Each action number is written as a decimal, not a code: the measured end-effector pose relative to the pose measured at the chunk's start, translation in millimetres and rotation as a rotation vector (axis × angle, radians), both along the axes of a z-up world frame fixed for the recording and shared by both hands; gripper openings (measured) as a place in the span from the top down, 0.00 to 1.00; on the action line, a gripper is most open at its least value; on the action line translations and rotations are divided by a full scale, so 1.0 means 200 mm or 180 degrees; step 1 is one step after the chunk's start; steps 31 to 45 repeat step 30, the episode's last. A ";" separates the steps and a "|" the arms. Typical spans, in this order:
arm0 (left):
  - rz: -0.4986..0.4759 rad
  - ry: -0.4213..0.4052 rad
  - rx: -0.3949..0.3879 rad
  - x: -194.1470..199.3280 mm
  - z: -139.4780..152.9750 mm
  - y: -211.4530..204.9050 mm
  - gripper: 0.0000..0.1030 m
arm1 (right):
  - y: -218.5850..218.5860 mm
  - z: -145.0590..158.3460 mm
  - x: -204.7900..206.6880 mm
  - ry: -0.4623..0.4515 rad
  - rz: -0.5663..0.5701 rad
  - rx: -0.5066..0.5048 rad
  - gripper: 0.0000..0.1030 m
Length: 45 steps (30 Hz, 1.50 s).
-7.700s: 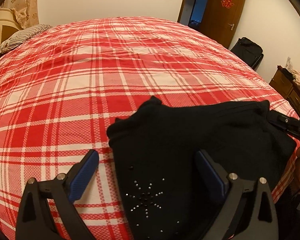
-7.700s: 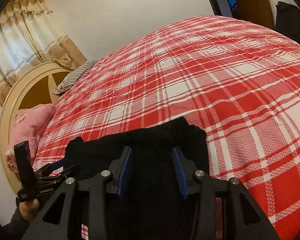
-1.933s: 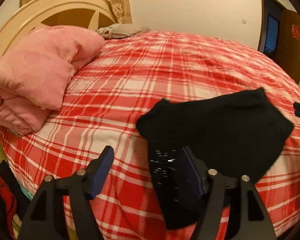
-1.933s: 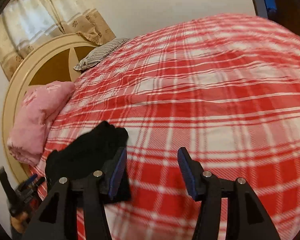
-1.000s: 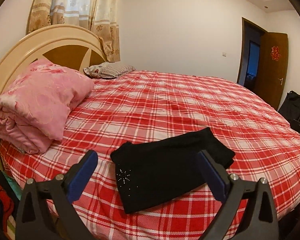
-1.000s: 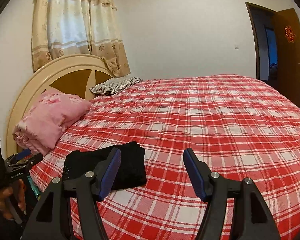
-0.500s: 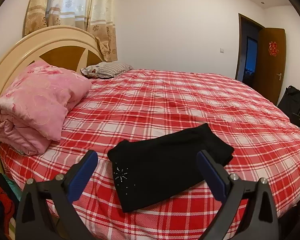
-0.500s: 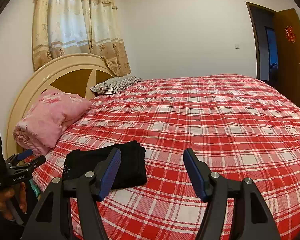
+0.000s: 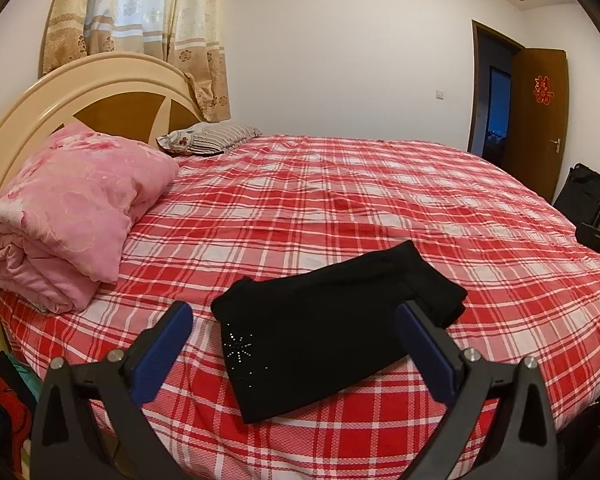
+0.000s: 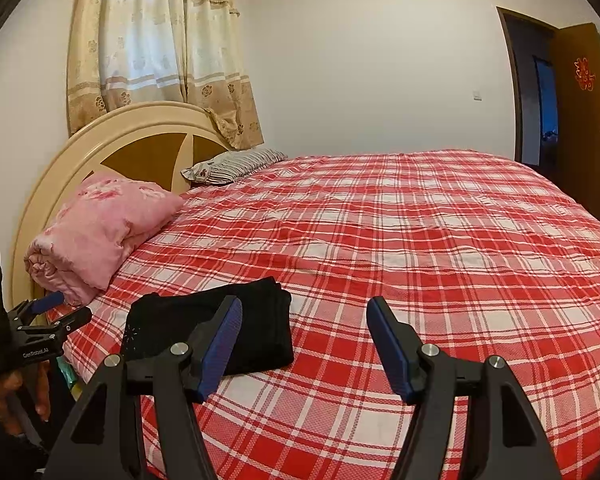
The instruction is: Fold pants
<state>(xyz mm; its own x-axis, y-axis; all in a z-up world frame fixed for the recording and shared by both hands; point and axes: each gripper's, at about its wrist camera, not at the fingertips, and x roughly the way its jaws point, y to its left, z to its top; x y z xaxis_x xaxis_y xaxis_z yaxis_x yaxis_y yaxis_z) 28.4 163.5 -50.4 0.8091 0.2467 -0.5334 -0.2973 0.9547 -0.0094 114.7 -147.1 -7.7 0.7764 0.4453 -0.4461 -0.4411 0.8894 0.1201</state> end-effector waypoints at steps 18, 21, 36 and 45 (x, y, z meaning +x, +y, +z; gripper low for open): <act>0.0175 -0.0055 -0.0006 0.00 0.01 0.04 0.00 | 0.02 0.00 -0.01 -0.0041 0.0032 -0.0094 0.36; 0.0196 -0.0045 -0.0022 0.00 0.01 0.05 0.00 | 0.04 0.00 -0.02 -0.0048 0.0046 -0.0130 0.36; 0.0214 0.0004 -0.0047 0.01 -0.03 0.07 0.00 | 0.07 -0.01 -0.03 -0.0055 0.0122 -0.0236 0.36; 0.0214 0.0004 -0.0047 0.01 -0.03 0.07 0.00 | 0.07 -0.01 -0.03 -0.0055 0.0122 -0.0236 0.36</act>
